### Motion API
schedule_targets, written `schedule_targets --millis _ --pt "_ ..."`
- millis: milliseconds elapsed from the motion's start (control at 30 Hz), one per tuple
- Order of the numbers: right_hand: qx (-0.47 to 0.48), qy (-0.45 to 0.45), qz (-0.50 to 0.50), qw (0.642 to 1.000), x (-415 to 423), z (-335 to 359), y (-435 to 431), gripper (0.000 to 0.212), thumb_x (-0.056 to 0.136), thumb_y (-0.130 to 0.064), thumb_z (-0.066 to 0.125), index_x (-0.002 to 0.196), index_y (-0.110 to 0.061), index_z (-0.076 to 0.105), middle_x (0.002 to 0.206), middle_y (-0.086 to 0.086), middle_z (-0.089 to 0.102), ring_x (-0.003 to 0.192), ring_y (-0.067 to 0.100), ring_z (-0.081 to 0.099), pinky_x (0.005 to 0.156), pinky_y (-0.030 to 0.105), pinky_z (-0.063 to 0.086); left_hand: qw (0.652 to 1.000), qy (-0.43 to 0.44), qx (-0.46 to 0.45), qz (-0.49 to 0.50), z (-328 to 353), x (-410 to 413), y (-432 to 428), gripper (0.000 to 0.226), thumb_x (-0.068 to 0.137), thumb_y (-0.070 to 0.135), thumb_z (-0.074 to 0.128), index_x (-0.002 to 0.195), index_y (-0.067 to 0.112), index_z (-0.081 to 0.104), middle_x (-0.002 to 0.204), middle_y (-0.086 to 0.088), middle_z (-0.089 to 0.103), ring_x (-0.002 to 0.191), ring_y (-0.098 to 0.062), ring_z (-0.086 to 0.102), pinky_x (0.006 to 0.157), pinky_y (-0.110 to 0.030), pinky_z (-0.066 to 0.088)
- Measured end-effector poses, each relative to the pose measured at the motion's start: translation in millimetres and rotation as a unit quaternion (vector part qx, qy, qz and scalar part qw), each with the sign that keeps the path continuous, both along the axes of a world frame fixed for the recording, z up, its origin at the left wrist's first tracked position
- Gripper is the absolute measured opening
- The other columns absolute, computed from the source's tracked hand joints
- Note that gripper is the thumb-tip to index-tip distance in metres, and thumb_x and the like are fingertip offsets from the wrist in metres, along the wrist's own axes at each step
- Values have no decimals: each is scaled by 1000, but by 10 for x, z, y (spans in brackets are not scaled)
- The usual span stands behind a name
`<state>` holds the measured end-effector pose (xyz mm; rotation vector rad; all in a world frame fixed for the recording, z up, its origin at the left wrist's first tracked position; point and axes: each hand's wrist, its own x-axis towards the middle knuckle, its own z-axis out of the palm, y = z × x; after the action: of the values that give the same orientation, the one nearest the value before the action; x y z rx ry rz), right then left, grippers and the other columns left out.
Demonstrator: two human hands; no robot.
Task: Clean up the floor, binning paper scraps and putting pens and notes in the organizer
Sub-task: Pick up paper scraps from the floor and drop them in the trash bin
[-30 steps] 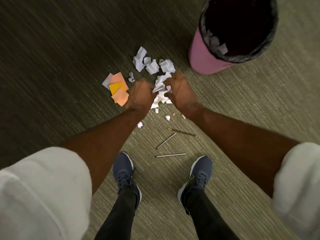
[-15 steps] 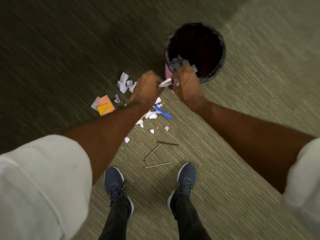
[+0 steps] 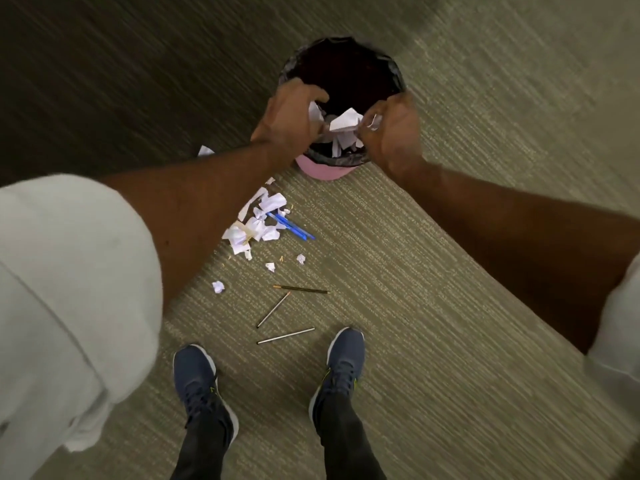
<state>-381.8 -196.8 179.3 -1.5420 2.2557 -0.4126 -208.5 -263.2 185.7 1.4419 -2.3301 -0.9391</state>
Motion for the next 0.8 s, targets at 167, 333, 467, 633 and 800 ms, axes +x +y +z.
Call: schedule_targets --millis 167,333,467,633,800 --pt "33 4 0 999 -156 -42 -107 34 85 -24 69 117 -13 68 137 14 46 128 21 47 100 15 32 999 4 7 -34 -54 -154 -131 65 82 14 71 143 12 48 141 -15 48 132 -26 46 113 -34 38" --pt "6 4 19 1000 -201 -29 -100 36 87 -19 67 122 -12 65 137 16 48 126 26 49 99 19 36 999 1 21 -32 -101 -194 -185 69 83 19 72 146 11 43 144 -12 47 135 -24 45 113 -30 37" --pt "7 18 14 1000 -118 -31 -94 44 87 -16 67 131 -13 61 144 13 42 132 24 45 105 18 36 999 -12 28 -36 -139 -117 -159 73 84 22 73 148 11 40 146 -13 45 136 -24 43 112 -30 38" --pt "9 0 66 998 169 -116 95 44 86 -10 64 129 -10 62 138 13 47 122 25 54 96 16 38 999 -23 38 -14 -264 240 2 70 85 18 72 147 10 41 143 -14 47 134 -26 46 113 -32 38" --pt "34 0 146 989 634 -402 508 43 84 -12 69 126 -11 61 136 13 48 119 27 53 99 28 42 995 -53 75 27 -606 909 312 68 84 15 73 145 15 43 142 -13 48 131 -26 48 112 -34 39"
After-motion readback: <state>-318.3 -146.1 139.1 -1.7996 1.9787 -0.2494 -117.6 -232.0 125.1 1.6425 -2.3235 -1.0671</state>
